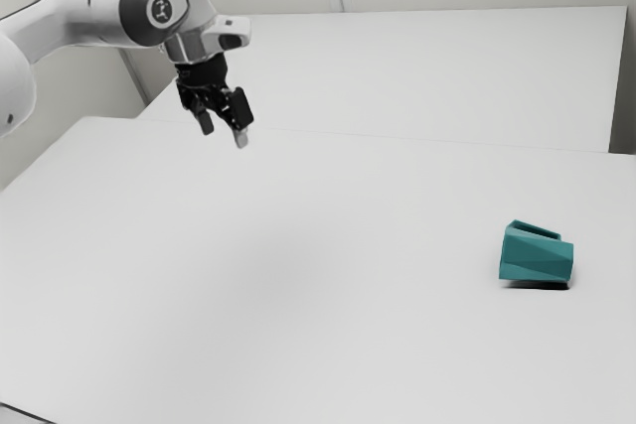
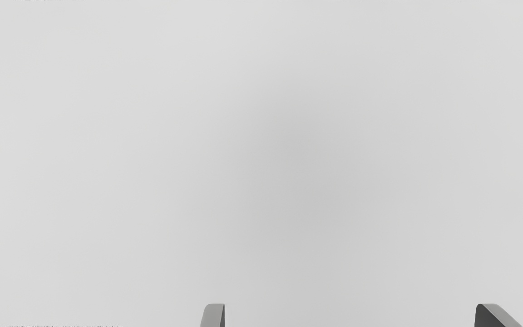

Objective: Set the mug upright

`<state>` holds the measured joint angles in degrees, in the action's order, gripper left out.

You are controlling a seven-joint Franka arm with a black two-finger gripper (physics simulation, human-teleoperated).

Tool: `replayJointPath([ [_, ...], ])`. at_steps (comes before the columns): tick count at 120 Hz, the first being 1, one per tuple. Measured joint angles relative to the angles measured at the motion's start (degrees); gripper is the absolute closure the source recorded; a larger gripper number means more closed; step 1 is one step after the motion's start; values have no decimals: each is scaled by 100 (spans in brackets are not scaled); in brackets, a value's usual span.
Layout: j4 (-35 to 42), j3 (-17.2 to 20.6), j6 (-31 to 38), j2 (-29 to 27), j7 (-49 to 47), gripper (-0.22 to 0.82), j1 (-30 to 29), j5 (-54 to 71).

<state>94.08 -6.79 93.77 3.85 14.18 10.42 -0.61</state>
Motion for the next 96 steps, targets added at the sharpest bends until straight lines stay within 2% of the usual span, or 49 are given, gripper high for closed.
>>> replayJointPath([
  [21, 100, -15, 287, -58, -101, 0, -100, 48],
  [48, 102, -49, 1469, 834, -330, 0, 38, -947],
  [69, 605, -14, 2348, 1074, -512, 0, 309, -1898],
  [96, 755, -5, 3383, 1410, -681, 0, 1079, -2824],
])
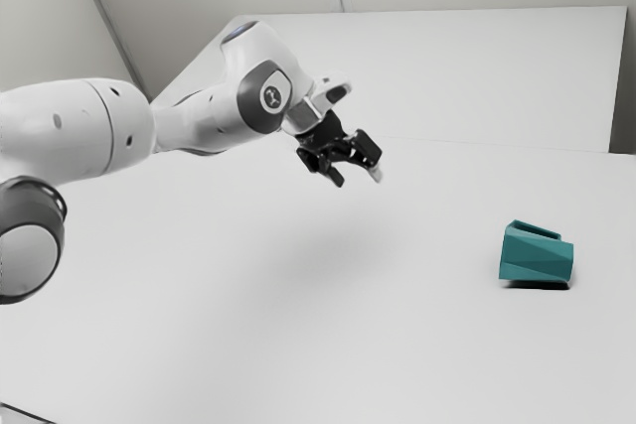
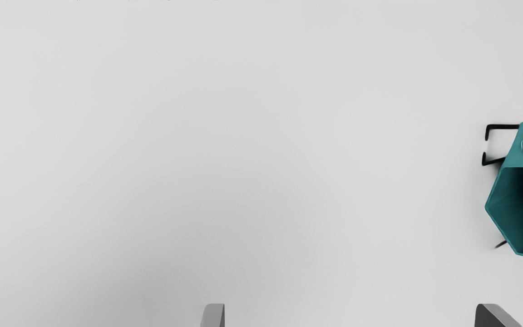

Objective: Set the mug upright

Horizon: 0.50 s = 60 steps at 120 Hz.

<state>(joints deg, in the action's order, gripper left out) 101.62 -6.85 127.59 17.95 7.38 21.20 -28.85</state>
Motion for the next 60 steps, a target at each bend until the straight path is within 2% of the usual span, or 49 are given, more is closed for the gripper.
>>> replayJointPath([
  [33, 665, 15, 909, -26, -138, 0, 647, -671],
  [60, 633, 90, 1442, 224, -211, 0, 1026, -971],
])
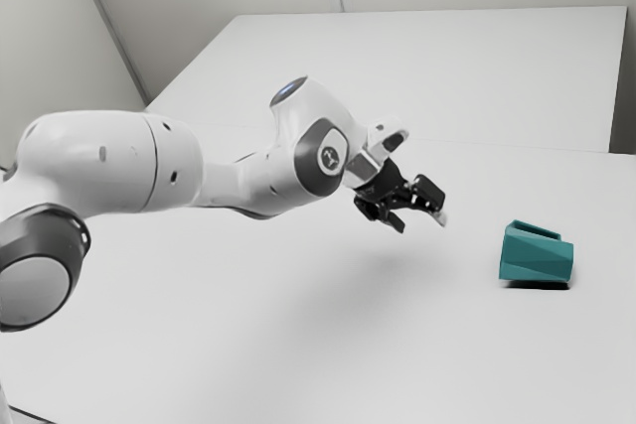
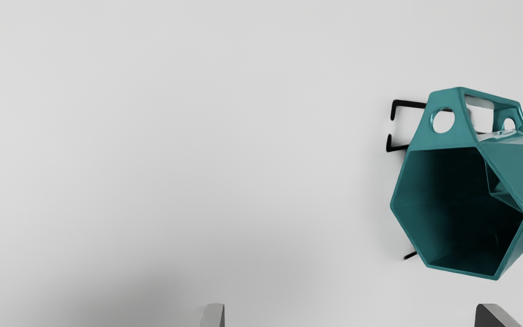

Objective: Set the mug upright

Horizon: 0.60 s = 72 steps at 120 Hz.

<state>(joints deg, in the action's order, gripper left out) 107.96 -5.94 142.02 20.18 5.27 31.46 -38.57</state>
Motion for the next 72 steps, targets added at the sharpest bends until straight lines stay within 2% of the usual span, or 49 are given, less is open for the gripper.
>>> replayJointPath([
  [15, -335, 133, 255, 293, -28, 0, 75, -113],
  [42, -435, 368, 673, 497, -66, 0, 162, -387],
  [72, -764, 473, 935, 863, -94, 0, 413, -685],
])
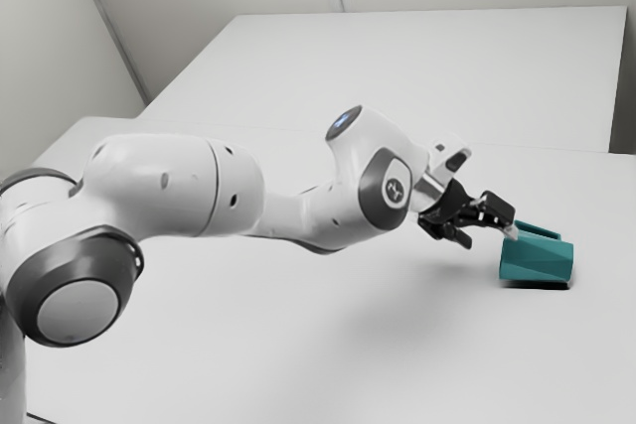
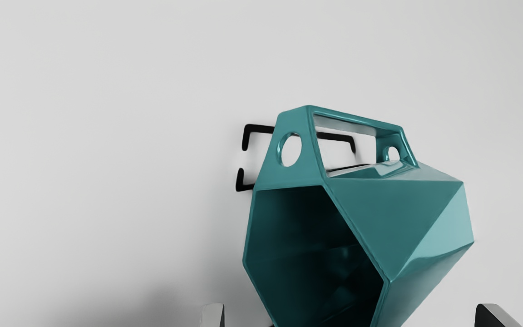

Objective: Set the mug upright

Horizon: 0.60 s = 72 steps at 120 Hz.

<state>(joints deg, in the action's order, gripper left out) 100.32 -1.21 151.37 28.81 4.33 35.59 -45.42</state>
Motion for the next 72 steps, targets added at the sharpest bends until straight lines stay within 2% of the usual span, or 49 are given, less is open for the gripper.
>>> replayJointPath([
  [72, -891, 81, 161, 825, -5, 1, 204, -183],
])
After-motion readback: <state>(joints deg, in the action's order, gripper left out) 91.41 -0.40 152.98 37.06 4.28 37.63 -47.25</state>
